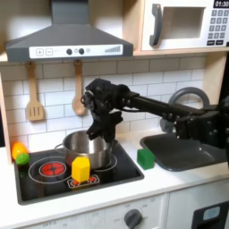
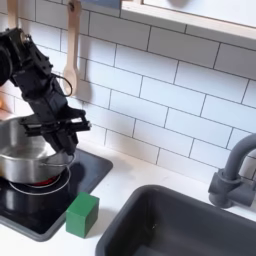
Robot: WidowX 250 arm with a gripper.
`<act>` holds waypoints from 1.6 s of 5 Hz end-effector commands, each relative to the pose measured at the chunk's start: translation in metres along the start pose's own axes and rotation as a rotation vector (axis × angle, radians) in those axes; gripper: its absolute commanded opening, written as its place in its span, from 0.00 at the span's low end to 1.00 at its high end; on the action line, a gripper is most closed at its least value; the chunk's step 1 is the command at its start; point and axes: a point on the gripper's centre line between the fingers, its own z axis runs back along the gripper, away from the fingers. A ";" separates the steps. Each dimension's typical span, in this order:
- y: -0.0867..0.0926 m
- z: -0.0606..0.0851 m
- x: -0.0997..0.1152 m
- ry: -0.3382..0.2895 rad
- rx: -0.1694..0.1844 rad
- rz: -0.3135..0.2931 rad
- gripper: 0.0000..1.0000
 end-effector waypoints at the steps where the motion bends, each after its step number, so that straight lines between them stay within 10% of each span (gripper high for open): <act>1: -0.003 0.001 -0.004 0.013 -0.007 -0.013 0.00; 2: -0.004 0.000 -0.004 0.017 -0.003 -0.028 0.00; 3: -0.003 0.001 -0.004 0.023 0.017 -0.036 1.00; 6: -0.004 0.004 0.002 -0.018 0.002 -0.045 1.00; 8: -0.002 0.012 0.011 -0.069 0.063 -0.084 1.00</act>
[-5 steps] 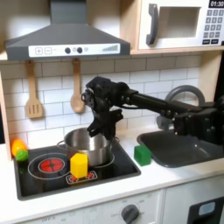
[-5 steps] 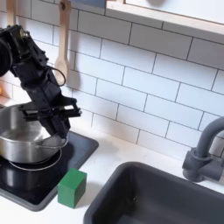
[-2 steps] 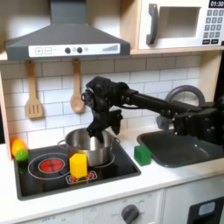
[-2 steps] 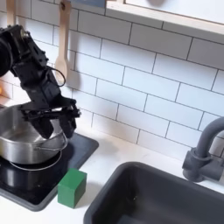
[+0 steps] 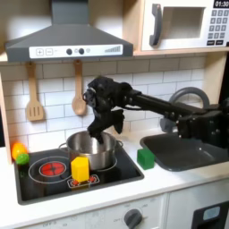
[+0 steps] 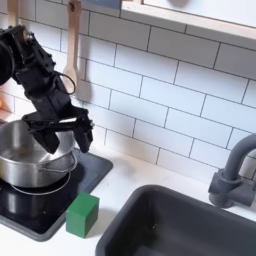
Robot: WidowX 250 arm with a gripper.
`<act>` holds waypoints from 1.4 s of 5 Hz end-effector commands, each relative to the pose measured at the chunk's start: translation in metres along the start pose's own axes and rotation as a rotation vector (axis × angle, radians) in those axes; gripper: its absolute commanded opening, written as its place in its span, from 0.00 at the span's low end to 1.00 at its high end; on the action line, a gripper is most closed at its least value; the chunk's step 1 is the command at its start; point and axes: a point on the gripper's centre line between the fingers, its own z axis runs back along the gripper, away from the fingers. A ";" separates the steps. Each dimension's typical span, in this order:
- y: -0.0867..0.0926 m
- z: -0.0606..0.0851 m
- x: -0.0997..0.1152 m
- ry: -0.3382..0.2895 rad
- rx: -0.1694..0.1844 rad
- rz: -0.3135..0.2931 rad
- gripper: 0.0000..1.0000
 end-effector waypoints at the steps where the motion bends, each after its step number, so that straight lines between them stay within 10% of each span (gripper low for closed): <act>1: 0.004 0.013 0.007 -0.054 0.139 -0.061 1.00; 7: 0.012 0.023 0.026 -0.062 0.234 -0.079 1.00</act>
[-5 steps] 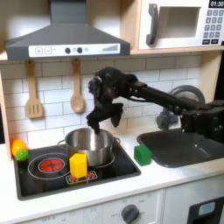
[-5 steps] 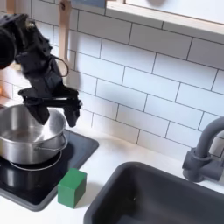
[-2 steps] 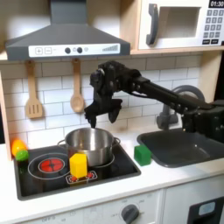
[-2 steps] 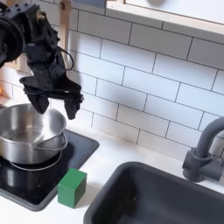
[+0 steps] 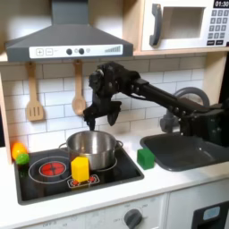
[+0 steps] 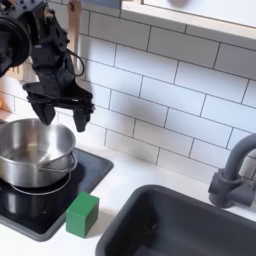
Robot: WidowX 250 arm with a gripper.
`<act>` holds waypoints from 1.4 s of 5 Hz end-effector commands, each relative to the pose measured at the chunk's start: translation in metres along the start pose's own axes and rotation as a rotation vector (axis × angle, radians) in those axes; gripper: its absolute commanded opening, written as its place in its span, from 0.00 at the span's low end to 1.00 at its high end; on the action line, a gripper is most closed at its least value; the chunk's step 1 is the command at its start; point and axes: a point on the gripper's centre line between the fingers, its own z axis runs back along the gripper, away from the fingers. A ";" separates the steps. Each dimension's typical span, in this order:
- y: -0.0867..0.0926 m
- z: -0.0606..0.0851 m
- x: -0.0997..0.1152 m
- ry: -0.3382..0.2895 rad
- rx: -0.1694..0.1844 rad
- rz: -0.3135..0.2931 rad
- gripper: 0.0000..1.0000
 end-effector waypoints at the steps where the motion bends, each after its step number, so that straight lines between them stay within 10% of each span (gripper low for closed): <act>1: 0.021 -0.007 0.002 0.036 0.039 0.055 1.00; 7: 0.037 -0.014 -0.020 0.196 0.058 0.085 1.00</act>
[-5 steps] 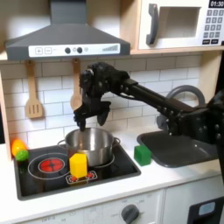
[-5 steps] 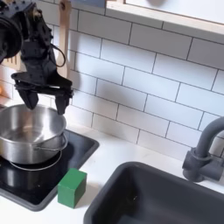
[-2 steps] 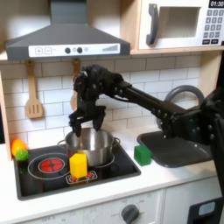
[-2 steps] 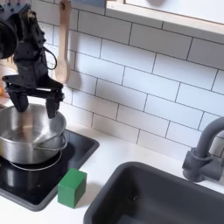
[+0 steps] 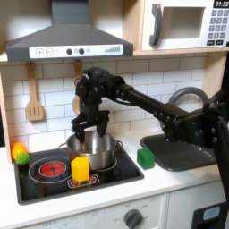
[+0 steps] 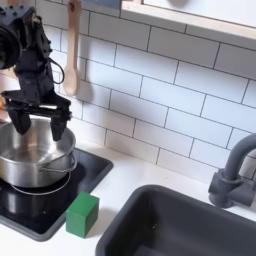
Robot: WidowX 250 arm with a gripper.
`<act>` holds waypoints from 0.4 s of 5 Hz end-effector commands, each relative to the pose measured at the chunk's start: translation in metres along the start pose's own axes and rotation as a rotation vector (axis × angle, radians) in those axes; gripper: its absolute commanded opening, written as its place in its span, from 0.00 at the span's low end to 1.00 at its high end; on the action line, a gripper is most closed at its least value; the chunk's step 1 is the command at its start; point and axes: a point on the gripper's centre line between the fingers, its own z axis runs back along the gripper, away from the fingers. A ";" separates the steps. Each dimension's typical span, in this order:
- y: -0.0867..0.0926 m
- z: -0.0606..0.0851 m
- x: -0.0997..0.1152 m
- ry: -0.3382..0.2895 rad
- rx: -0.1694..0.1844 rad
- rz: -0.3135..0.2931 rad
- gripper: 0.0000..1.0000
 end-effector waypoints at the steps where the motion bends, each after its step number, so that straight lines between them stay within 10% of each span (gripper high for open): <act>1: 0.003 -0.006 -0.004 0.034 0.014 -0.002 1.00; 2: 0.007 -0.012 -0.006 0.053 0.028 -0.001 1.00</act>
